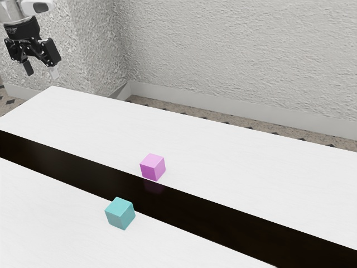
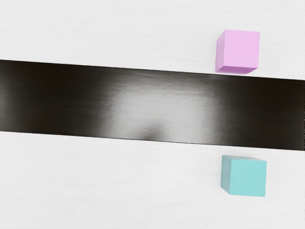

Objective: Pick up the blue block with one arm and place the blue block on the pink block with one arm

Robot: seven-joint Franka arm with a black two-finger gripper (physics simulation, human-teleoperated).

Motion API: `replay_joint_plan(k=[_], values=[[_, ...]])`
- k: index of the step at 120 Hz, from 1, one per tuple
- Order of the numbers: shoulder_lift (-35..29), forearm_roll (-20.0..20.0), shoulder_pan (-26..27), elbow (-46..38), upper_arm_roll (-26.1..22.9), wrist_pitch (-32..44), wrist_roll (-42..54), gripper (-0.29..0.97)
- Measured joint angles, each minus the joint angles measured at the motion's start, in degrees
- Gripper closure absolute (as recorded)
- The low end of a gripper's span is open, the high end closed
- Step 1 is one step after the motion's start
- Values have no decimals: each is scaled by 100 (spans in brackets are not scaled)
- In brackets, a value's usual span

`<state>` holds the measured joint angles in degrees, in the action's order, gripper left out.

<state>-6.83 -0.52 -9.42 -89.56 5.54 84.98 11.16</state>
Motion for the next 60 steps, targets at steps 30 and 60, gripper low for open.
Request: replay_joint_plan(k=[30,60], values=[[-458,-38,-13,1222,-52,-386,-12,0],[-4185,184,-50,-2988,-209,-602,-356,0]])
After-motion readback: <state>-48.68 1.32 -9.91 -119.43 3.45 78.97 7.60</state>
